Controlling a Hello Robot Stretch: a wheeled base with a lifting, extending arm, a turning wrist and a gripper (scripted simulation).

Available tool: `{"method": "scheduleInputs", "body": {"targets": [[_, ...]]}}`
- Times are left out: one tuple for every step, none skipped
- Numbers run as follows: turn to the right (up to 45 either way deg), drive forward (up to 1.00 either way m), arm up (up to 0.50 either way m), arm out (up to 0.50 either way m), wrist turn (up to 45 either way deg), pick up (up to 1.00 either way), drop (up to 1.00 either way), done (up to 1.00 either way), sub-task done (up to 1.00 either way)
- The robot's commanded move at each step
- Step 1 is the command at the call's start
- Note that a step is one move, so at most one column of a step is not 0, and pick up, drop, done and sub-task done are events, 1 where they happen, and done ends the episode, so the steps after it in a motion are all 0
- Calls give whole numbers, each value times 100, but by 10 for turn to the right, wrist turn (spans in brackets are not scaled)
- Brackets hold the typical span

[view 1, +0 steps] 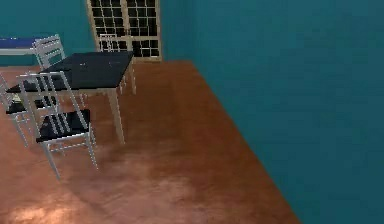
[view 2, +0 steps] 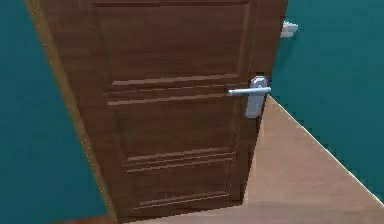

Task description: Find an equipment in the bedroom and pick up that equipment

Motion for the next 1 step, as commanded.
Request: {"method": "scheduleInputs", "body": {"targets": [[0, 100, 0, 0, 0, 0, 0, 0, 0]]}}
